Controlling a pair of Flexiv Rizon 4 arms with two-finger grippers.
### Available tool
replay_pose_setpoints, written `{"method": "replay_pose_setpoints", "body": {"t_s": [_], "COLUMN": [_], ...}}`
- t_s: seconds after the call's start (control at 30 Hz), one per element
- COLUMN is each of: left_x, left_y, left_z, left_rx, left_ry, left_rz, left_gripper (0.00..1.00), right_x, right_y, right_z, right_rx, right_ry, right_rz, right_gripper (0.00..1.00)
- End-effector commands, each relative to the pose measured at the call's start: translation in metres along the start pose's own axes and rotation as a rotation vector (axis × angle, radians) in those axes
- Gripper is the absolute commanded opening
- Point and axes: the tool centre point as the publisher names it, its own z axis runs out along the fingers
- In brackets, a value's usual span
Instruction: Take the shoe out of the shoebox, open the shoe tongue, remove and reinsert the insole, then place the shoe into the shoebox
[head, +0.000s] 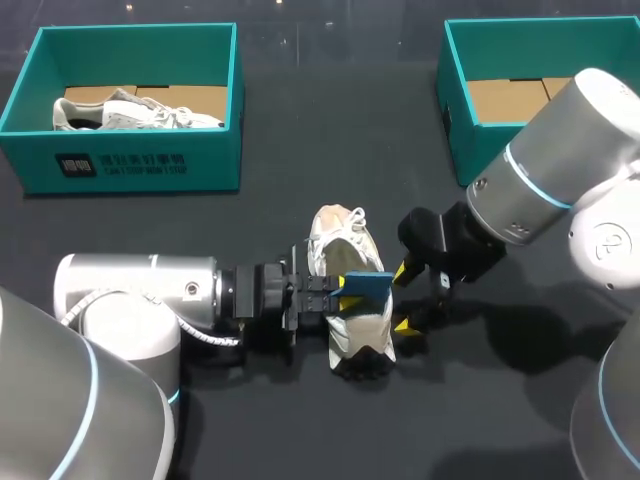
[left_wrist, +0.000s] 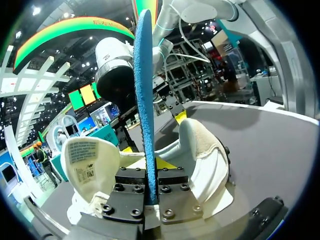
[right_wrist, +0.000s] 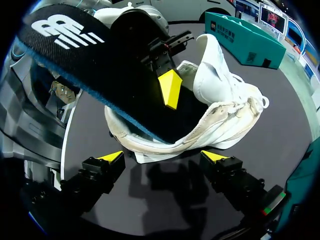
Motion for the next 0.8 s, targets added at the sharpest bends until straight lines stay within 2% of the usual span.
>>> {"method": "replay_pose_setpoints", "body": {"t_s": [0.03,0.17,0.23,0.3,0.6,0.8], "left_x": [0.000,0.000,0.001,0.001,0.002,0.009], "left_y": [0.003,-0.003,-0.006,-0.009,-0.025,-0.040], "left_z": [0.001,-0.001,-0.001,-0.002,-0.002,-0.001], "left_rx": [0.004,0.014,0.018,0.023,0.043,0.051], "left_ry": [0.004,0.008,0.010,0.010,0.007,0.010], "left_rz": [-0.005,-0.010,-0.006,-0.002,0.014,0.031], "left_gripper": [0.00,0.02,0.20,0.25,0.36,0.37], "right_x": [0.001,0.001,0.001,0.001,0.001,0.001], "right_y": [0.001,0.001,0.001,0.001,0.001,0.001], "right_z": [0.001,0.001,0.001,0.001,0.001,0.001], "right_rx": [0.003,0.003,0.003,0.003,0.003,0.003], "right_ry": [-0.004,-0.004,-0.004,-0.004,-0.004,-0.004], "right_rz": [0.001,0.001,0.001,0.001,0.001,0.001], "right_gripper": [1.00,1.00,1.00,1.00,1.00,1.00]}}
